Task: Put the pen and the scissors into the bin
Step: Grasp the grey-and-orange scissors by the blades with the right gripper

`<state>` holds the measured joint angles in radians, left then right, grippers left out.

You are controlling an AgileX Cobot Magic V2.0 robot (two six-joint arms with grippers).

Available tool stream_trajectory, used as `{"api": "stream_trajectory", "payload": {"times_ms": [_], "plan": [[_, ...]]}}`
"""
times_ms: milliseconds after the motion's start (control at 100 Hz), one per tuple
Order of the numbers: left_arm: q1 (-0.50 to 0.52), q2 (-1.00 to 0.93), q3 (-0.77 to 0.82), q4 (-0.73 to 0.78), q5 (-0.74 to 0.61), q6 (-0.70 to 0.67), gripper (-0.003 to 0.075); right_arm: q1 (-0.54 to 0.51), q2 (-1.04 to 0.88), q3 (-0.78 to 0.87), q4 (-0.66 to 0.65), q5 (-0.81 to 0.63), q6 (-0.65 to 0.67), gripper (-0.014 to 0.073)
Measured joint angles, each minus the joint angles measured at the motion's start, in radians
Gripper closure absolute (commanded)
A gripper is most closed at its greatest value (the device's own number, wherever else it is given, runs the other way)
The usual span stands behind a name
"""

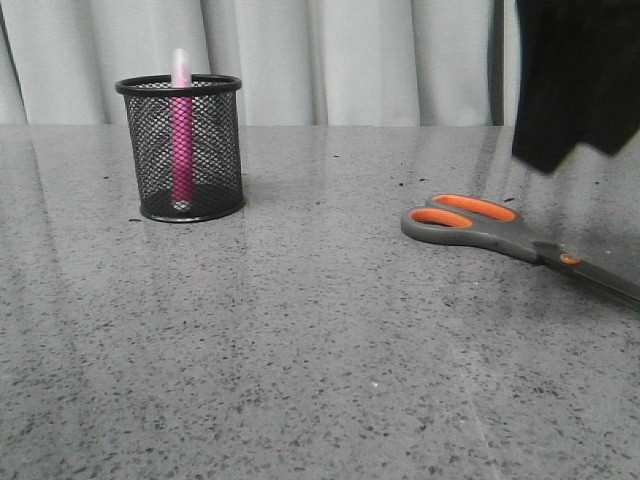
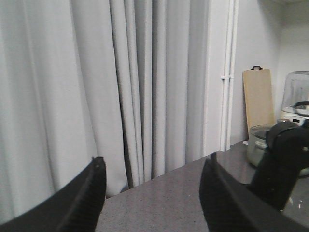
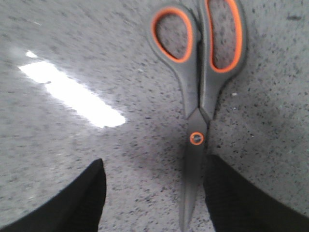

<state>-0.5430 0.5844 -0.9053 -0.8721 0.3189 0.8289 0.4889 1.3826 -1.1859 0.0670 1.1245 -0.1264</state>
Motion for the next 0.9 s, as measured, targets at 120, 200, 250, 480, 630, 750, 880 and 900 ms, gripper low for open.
{"api": "stream_trajectory", "payload": {"times_ms": [120, 200, 250, 480, 630, 750, 880, 900], "plan": [[0.000, -0.041, 0.012, -0.002, 0.030, 0.000, 0.0333, 0.000, 0.064, -0.004, -0.027, 0.002, 0.013, 0.0196], [0.000, -0.054, 0.017, -0.013, 0.048, 0.000, 0.0333, 0.000, 0.092, -0.004, -0.050, -0.006, 0.015, 0.0197], [0.000, -0.054, 0.017, -0.022, 0.059, 0.000, 0.0333, -0.007, 0.107, -0.004, -0.055, -0.016, 0.015, 0.0197], [0.000, -0.054, 0.017, -0.060, 0.080, 0.000, 0.0333, -0.078, 0.156, -0.004, -0.054, -0.047, 0.015, 0.0197], [0.000, -0.054, 0.017, -0.069, 0.079, 0.000, 0.0333, -0.094, 0.183, -0.004, -0.009, -0.058, 0.001, 0.0197], [0.000, -0.055, 0.017, -0.069, 0.079, 0.000, 0.0333, -0.094, 0.197, 0.019, 0.046, -0.079, -0.022, 0.0197], [0.000, -0.055, 0.017, -0.076, 0.079, 0.000, 0.0333, -0.094, 0.200, 0.052, 0.054, -0.116, -0.030, 0.0244], [0.000, -0.055, 0.017, -0.078, 0.079, 0.000, 0.0333, -0.094, 0.198, 0.057, 0.054, -0.122, -0.030, 0.0265]]}}
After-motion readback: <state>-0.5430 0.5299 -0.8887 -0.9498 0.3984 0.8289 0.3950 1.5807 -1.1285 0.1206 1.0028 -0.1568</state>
